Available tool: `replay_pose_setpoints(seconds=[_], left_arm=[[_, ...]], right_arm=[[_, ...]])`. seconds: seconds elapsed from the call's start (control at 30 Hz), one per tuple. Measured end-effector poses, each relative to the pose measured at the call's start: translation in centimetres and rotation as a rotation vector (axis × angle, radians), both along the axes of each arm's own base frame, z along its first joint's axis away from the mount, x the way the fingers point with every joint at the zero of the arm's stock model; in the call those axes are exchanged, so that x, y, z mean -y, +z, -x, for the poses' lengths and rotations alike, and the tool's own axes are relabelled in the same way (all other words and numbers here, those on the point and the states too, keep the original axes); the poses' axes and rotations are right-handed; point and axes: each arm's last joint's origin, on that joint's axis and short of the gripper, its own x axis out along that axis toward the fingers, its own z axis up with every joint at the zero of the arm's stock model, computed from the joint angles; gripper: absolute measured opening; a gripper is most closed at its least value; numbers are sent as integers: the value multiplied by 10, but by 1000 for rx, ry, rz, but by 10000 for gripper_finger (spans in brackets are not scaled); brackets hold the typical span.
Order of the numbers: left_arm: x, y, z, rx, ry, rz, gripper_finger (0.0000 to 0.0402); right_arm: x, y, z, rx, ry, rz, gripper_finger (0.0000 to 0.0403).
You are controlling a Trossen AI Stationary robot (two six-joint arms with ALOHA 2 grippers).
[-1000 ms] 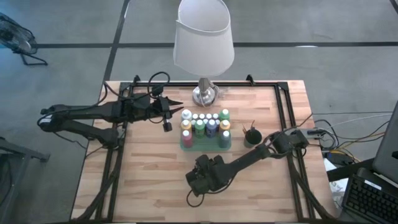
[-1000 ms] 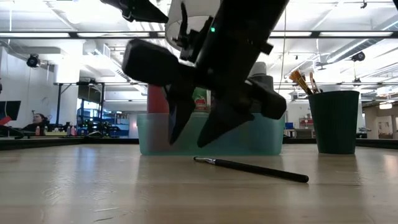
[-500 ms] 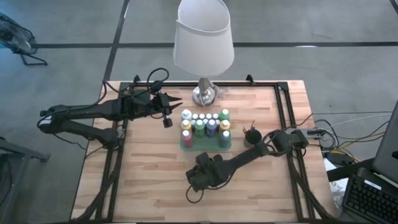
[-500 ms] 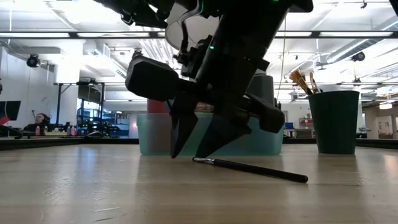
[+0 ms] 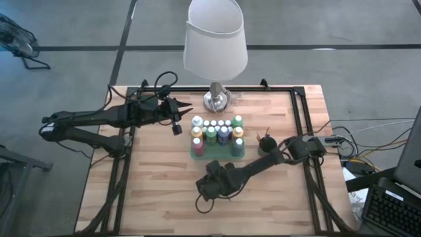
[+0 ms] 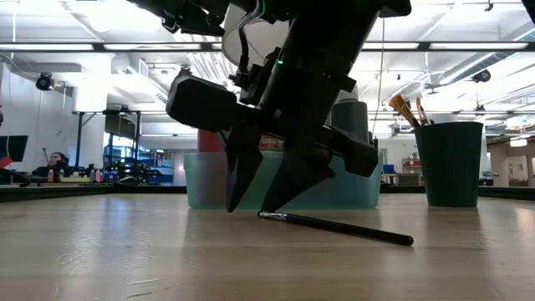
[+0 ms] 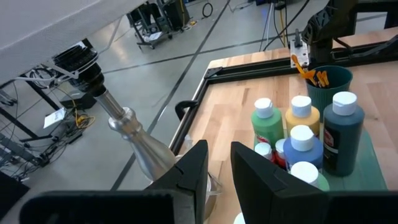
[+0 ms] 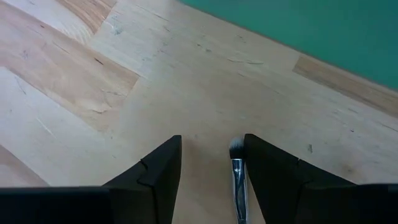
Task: Pick & Place Paint Supplies
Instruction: Put the black paint brush into the black cup
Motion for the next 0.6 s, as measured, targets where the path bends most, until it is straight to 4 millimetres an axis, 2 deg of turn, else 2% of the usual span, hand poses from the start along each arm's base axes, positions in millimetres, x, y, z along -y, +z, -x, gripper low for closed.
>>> replay_pose_setpoints(seconds=[0.3,0.6], left_arm=[[0,1,1,7,2,8,76],[0,3,1,22,6,23,76]], right_arm=[[3,5,-6,-7,46,-21,187],[6,1,-4,-60,108,-19,167]])
